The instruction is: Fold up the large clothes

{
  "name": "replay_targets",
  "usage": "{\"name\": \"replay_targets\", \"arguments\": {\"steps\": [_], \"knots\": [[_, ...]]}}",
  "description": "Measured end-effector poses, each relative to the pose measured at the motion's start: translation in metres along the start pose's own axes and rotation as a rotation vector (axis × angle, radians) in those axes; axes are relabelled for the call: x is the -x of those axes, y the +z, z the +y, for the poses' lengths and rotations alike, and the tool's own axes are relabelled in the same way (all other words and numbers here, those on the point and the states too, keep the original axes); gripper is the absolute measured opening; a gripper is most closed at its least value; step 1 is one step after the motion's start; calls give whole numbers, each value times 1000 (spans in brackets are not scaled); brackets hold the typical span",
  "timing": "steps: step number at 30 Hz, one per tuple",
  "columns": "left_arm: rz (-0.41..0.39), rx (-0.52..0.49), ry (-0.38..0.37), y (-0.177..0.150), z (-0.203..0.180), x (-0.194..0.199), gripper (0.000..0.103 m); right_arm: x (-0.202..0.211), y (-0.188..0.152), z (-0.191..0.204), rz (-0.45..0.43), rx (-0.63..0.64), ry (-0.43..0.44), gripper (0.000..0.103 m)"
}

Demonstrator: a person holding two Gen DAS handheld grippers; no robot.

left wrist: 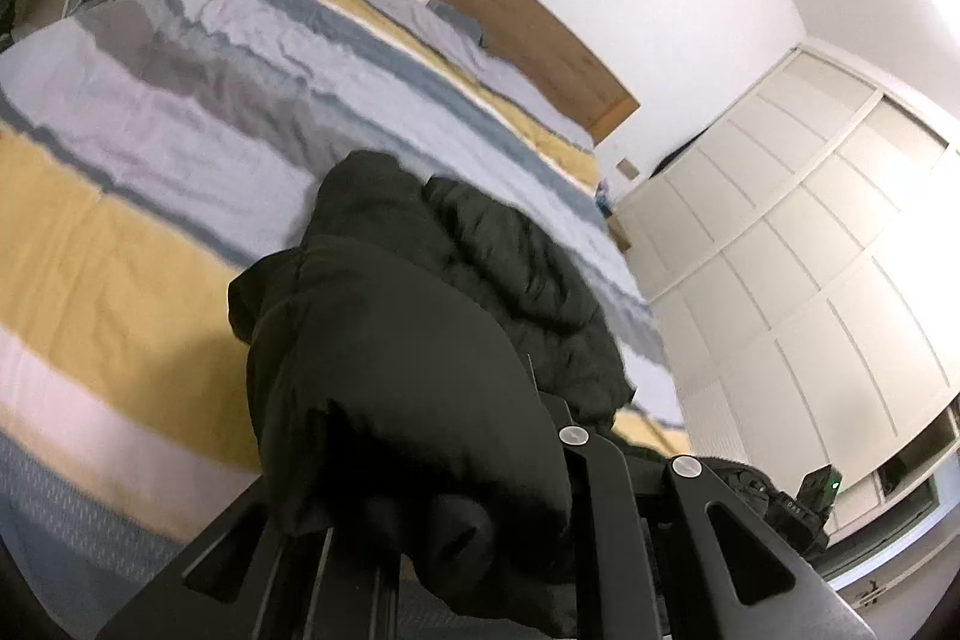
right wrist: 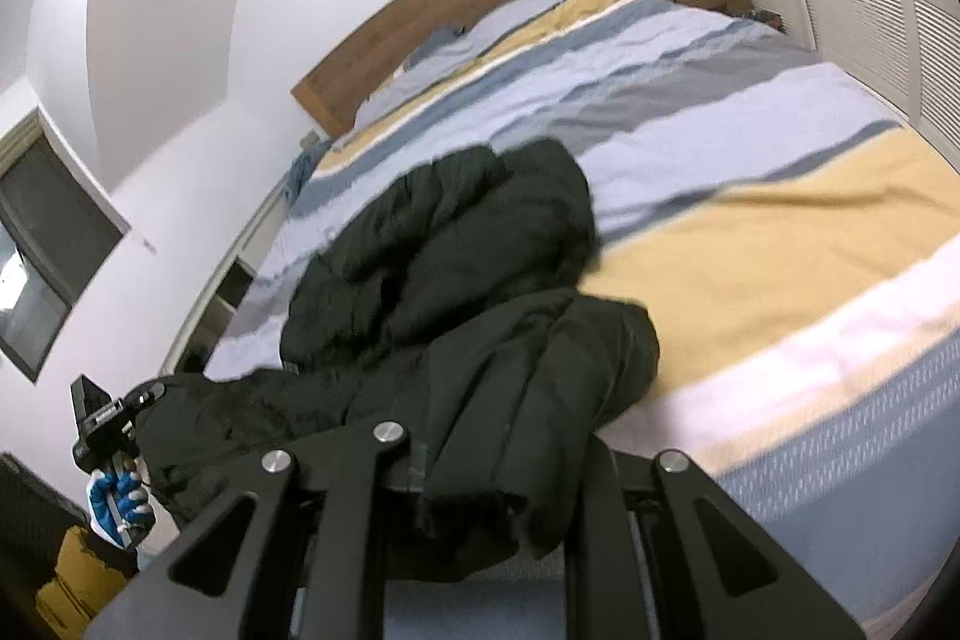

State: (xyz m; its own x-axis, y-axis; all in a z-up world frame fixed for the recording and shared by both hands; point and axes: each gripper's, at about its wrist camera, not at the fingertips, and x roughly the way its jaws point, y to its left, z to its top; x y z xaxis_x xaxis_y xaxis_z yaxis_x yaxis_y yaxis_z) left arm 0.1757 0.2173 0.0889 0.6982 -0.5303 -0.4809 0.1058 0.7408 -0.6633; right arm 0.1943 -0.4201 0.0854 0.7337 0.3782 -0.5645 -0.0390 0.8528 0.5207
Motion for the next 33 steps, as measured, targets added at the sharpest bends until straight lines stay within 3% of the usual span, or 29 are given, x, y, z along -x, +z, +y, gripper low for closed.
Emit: {"name": "replay_targets", "arguments": {"steps": [8, 20, 26, 33], "knots": [[-36, 0, -18, 80, -18, -44, 14, -34, 89, 6, -79, -30, 35, 14], [-12, 78, 57, 177, 10, -170, 14, -170, 206, 6, -73, -41, -38, 14], [74, 61, 161, 211, 41, -264, 15, -254, 237, -11, -24, -32, -161, 14], [126, 39, 182, 226, 76, -342, 23, -337, 250, -44, 40, -54, -231, 15]]}}
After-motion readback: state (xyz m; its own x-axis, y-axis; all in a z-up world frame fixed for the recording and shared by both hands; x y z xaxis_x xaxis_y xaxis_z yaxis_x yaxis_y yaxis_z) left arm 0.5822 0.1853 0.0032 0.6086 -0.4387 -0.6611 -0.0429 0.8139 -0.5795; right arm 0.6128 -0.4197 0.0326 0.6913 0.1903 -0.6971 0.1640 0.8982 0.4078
